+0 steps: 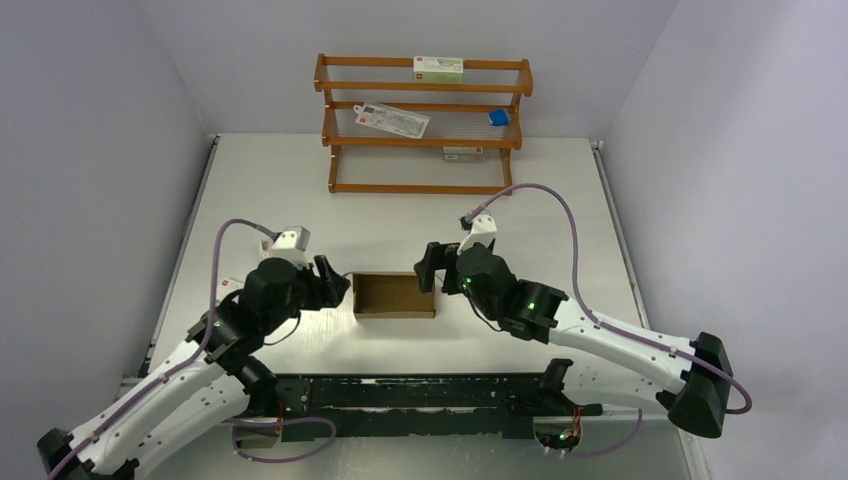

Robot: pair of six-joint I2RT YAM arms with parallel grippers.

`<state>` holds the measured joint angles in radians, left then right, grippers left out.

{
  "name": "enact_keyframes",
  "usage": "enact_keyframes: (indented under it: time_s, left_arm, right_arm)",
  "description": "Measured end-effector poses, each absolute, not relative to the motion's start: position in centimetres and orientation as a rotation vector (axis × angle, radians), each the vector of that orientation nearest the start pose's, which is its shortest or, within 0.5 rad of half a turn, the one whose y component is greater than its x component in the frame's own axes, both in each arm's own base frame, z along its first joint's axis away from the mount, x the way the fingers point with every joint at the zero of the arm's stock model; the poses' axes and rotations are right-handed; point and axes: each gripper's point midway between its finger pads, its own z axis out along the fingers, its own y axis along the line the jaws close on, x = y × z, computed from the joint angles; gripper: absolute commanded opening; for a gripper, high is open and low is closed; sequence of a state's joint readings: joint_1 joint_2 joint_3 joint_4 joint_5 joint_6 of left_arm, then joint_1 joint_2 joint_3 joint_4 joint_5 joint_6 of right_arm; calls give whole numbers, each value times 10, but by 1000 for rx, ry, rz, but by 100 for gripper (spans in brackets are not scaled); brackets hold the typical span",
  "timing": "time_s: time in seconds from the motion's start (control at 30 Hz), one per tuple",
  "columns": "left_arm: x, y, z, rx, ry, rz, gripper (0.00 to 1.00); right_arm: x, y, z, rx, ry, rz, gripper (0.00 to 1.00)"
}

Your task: Fold the paper box

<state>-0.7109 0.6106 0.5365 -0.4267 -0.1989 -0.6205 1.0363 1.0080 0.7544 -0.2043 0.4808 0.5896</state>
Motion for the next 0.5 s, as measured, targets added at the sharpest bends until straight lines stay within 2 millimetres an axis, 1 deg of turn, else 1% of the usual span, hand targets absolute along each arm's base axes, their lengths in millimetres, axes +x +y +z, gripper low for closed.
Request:
enact_keyframes:
  time_s: [0.07,0.17,0.23,0.3,0.37,0.47,0.5]
  left_arm:
    - [199,-154,173,-41,2088,-614,74]
    - [201,-148,202,-64,2033,-612,74]
    - [207,-147,224,-81,1995,-603,74]
    - [214,-148,233,-86,1987,-581,73]
    - [222,-151,233,-81,2006,-546,72]
    - [234,-160,220,-58,2060,-495,70]
    - [238,-163,212,-47,2086,-473,69]
  right_arm:
    - [224,254,195,-142,2018,544,97]
    - [228,256,193,-143,2028,509,94]
    - [230,257,191,-147,2035,489,93]
    - [233,257,191,-147,2037,468,92]
    - [237,259,193,-146,2036,452,91]
    - [242,262,194,-148,2038,427,91]
    - [243,263,192,-151,2042,416,90]
